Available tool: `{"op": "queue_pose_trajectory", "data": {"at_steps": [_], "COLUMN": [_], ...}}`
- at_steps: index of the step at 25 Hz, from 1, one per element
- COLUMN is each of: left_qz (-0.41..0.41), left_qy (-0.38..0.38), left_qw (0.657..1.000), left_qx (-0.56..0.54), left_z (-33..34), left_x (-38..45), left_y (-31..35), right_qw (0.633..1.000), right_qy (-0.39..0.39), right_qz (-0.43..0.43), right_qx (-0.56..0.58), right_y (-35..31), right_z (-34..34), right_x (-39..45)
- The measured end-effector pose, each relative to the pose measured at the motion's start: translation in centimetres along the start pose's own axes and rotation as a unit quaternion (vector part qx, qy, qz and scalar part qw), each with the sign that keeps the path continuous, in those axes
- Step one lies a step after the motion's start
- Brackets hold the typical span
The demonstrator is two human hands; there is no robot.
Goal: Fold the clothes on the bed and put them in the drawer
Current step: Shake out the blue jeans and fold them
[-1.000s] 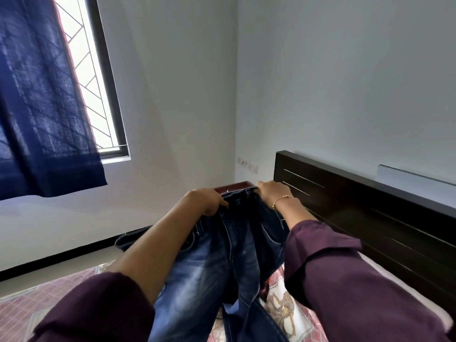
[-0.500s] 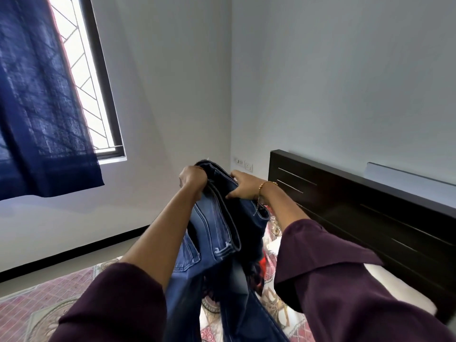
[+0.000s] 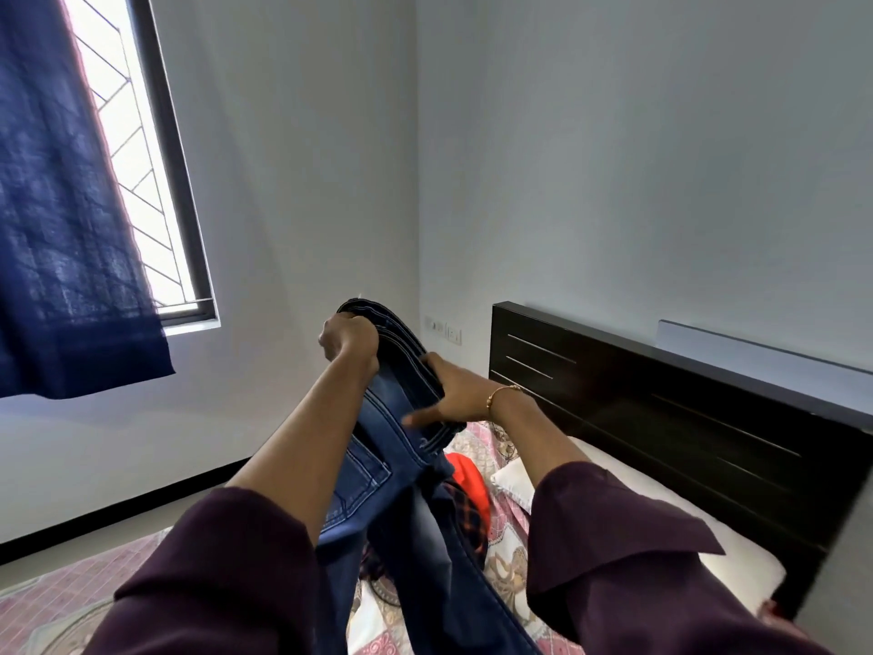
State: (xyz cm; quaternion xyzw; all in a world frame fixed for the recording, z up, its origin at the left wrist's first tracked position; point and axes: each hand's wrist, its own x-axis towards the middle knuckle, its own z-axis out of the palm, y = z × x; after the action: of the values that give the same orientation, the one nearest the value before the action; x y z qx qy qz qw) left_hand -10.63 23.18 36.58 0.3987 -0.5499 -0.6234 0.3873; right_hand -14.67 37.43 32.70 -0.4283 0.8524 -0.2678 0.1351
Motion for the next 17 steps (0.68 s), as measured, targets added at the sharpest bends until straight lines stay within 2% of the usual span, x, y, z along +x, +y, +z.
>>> {"op": "queue_pose_trajectory", "data": {"at_steps": [3, 4, 7, 8, 10, 11, 13, 15, 17], "left_qz": [0.034, 0.035, 0.141, 0.179, 0.297, 0.356, 0.441, 0.538, 0.589], "left_qy": [-0.049, -0.054, -0.06, -0.046, -0.003, 0.022, 0.01, -0.099, -0.184], "left_qw": [0.992, 0.988, 0.964, 0.934, 0.815, 0.759, 0.724, 0.693, 0.676], "left_qx": [0.111, 0.143, 0.216, 0.307, 0.498, 0.544, 0.531, 0.47, 0.402], "left_z": [-1.3, -1.8, -4.1, -4.7, -5.3, -5.1, -4.4, -3.1, -2.3], "left_x": [-0.2, 0.4, 0.6, 0.5, -0.5, -0.9, -2.2, -3.2, -3.9], "left_y": [0.5, 0.3, 0.4, 0.6, 1.2, 1.8, 2.8, 2.8, 2.3], "right_qw": [0.99, 0.987, 0.97, 0.959, 0.94, 0.934, 0.929, 0.928, 0.933], "right_qy": [0.013, 0.047, 0.193, 0.236, 0.29, 0.305, 0.326, 0.336, 0.329], "right_qz": [0.042, 0.039, 0.026, 0.018, -0.007, -0.022, -0.063, -0.103, -0.125], "right_qx": [-0.132, -0.15, -0.145, -0.157, -0.181, -0.185, -0.166, -0.126, -0.077], "right_y": [0.7, 0.6, -0.7, -1.3, -2.5, -3.1, -4.5, -5.7, -6.3], "right_z": [-1.0, -1.6, -3.8, -4.6, -5.9, -6.4, -7.0, -6.9, -6.7], "right_x": [-0.5, -0.6, -0.8, -0.5, 0.1, 0.3, 0.6, 0.4, -0.1]}}
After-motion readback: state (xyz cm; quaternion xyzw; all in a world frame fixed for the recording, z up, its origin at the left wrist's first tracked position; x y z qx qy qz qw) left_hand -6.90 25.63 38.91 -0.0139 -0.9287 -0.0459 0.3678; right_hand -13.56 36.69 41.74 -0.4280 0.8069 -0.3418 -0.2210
